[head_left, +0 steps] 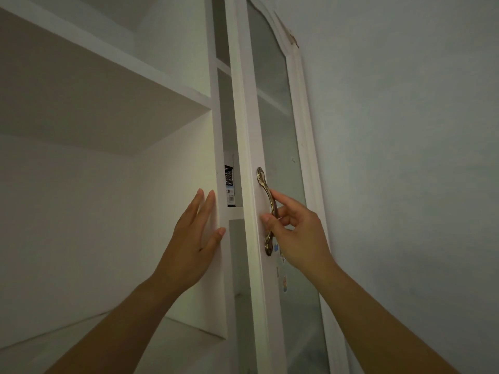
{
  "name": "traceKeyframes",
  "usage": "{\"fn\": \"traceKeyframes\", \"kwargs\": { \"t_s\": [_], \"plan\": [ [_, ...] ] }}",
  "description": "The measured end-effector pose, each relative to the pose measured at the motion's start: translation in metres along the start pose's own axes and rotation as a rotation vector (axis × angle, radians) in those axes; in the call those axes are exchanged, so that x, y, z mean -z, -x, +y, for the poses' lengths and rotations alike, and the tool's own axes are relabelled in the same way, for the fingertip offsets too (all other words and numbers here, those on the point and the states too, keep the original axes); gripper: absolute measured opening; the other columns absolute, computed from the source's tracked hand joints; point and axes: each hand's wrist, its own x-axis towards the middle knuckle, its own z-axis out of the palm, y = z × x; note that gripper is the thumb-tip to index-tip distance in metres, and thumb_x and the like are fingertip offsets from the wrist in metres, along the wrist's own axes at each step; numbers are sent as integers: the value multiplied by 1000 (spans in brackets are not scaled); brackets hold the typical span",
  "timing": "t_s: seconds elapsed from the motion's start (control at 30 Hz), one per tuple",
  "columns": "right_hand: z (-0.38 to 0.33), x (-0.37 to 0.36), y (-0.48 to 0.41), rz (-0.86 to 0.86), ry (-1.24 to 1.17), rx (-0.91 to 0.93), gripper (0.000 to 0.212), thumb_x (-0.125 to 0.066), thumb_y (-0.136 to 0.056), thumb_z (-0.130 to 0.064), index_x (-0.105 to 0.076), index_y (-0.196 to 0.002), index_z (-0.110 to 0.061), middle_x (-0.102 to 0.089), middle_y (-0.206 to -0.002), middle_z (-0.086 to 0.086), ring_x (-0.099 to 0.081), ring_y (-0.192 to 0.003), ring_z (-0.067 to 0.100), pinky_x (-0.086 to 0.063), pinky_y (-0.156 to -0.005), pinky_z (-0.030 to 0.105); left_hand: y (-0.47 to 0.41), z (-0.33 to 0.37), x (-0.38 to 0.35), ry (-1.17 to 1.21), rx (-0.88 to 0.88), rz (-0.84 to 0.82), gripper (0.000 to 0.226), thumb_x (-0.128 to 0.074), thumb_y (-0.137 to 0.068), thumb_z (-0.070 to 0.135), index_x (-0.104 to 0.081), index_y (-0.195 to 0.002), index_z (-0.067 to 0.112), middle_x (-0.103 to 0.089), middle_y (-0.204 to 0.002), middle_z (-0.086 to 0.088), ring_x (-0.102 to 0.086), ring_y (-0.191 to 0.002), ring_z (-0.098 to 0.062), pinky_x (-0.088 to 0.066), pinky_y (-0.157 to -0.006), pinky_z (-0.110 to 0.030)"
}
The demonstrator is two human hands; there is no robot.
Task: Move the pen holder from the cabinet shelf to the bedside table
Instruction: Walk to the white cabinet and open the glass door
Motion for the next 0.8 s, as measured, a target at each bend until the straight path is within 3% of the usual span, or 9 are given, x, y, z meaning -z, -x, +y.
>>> {"fn": "traceKeyframes", "kwargs": {
  "t_s": [0.17,0.33,0.5,0.63,0.73,0.8],
  "plan": [
    [-2,-1,2,20,15,-12,48,-62,-84,-25,-48,-130,-29,-62,-84,-3,-61,-79,13,-45,-62,3,2,7,3,-4,5,7,64,-27,-83,54,-1,-139,39,2,-155,11,-2,-142,-9,-11,-115,-37],
    [-4,19,4,28,48,4,47,-62,-85,-24,-47,-130,-30,-62,-82,-5,-61,-78,12,-45,-64,2,5,32,4,-17,-66,46,58,-26,-84,57,-3,-135,44,-4,-154,11,-4,-142,-10,-8,-113,-34],
    [-3,48,7,44,67,26,45,-61,-84,-25,-49,-127,-33,-64,-80,-5,-63,-77,11,-53,-75,16,8,62,-9,55,-104,-17,55,-15,-78,68,-2,-129,55,-9,-148,20,-6,-140,-3,-11,-116,-45],
    [-5,68,9,28,52,16,44,-61,-85,-22,-50,-126,-33,-65,-80,-6,-65,-78,14,-56,-81,32,12,84,-35,46,-84,-103,57,-5,-69,80,1,-123,63,0,-141,29,3,-132,6,8,-113,-43],
    [-6,79,9,8,23,11,43,-62,-85,-20,-50,-123,-35,-66,-80,-4,-66,-79,17,-57,-80,39,14,92,-57,176,-76,-151,53,-16,-77,73,-2,-127,62,-4,-145,29,0,-135,6,-3,-116,-43],
    [-6,85,9,2,10,2,43,-62,-84,-19,-51,-123,-35,-65,-80,-3,-66,-80,19,-57,-80,41,16,97,-68,296,-79,-158,58,-24,-84,65,-12,-139,50,-16,-150,21,-12,-138,3,-17,-115,-44]
  ]
}}
